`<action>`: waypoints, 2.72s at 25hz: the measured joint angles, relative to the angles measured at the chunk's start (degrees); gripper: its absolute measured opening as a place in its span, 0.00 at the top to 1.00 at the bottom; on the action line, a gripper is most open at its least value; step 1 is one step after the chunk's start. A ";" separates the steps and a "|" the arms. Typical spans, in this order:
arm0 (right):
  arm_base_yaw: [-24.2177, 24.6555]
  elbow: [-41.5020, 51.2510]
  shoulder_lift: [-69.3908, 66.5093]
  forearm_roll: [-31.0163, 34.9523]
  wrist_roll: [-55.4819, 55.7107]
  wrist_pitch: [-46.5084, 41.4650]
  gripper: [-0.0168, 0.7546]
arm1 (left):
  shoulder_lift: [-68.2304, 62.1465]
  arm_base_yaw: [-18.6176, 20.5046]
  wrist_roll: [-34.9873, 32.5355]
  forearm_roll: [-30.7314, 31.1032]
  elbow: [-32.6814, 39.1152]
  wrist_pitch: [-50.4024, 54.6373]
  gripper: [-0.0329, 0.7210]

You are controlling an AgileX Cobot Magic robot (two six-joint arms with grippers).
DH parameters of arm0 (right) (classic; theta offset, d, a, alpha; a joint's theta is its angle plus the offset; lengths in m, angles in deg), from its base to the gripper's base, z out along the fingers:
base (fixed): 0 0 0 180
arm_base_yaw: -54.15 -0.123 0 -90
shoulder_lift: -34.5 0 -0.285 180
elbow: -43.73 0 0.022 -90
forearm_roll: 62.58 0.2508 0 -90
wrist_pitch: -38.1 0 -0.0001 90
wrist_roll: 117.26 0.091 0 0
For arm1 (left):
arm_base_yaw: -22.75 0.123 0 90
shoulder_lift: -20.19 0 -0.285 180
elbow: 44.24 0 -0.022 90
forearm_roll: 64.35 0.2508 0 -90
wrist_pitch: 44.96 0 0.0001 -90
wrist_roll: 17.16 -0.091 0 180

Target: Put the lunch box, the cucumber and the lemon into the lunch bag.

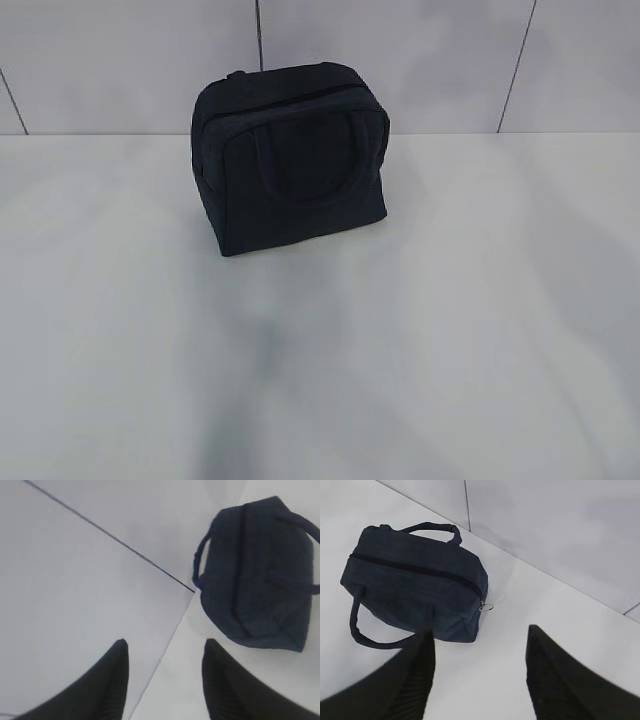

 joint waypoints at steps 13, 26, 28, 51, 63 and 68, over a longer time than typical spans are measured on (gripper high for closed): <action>0.00 9.81 15.53 -1.33 -0.11 -0.22 0.42 | 11.14 0.00 40.22 7.80 0.00 8.39 0.50; 0.00 25.22 30.59 -1.36 -4.89 -0.32 0.41 | 16.38 0.00 52.23 18.31 0.00 24.98 0.42; 0.00 27.47 33.32 -1.36 -4.76 -0.32 0.41 | 17.32 0.00 53.64 20.47 0.00 25.48 0.41; 0.00 52.30 54.85 -14.54 18.91 -0.54 0.41 | 37.68 0.00 62.86 18.67 25.06 19.09 0.41; 0.00 73.03 64.86 -9.80 18.50 0.09 0.41 | 44.13 0.00 62.99 17.55 30.45 20.33 0.41; 0.00 78.05 74.18 -9.71 17.84 3.51 0.41 | 44.13 0.00 63.09 14.17 30.45 20.84 0.41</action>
